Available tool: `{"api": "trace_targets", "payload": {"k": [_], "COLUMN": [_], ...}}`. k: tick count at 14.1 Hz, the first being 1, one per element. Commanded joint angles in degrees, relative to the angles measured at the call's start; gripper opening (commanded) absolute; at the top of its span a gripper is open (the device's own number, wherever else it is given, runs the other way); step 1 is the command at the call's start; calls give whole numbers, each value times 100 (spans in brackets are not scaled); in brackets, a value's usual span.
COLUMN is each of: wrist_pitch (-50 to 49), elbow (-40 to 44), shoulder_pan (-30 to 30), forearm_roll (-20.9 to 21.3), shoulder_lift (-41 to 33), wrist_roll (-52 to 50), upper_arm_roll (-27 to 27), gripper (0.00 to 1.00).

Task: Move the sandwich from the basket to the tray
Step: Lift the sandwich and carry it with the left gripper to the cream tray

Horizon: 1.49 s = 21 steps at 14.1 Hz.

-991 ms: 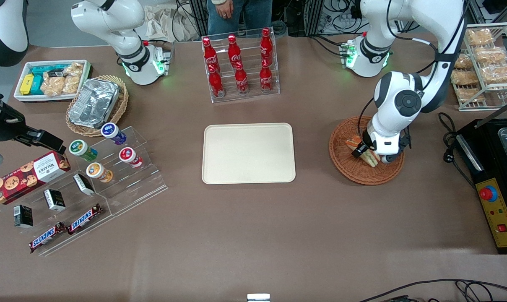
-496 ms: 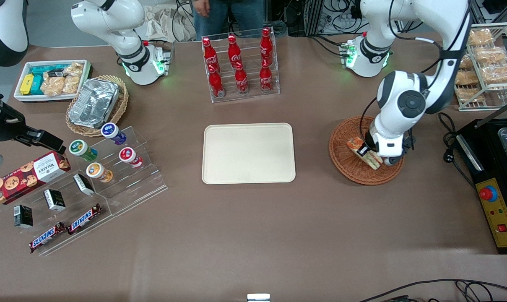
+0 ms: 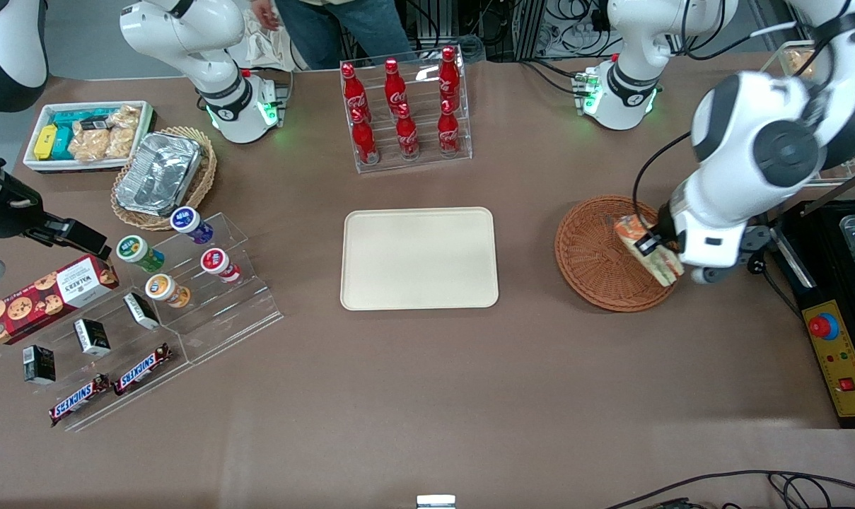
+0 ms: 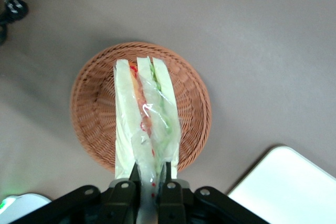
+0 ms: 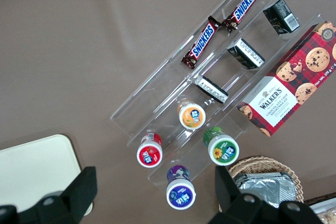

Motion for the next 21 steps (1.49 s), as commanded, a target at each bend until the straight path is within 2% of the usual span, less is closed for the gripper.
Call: {"api": "trace_targets", "payload": {"k": [1,3,9,12,16,19,21], "wrist_pitch": [-833,-976,-985,-950,-906,-801,-469], "elbow": [967,1250,1242,1199,1260,1234,1190], "shoulder_pan": [19,28,-60,-200,-709,-755,-885], "forearm_roll": [-174,-183,-165,-165,-183,-682,-710], "shoulder_lift": [156,148,148,252,533,665,701], "wrist_roll": [584,717,735,709,657,166,111], "upper_arm_roll": [154,207,137,-161,-477,-855,-1101], "gripper": [0,0,0,0,0,0,0]}}
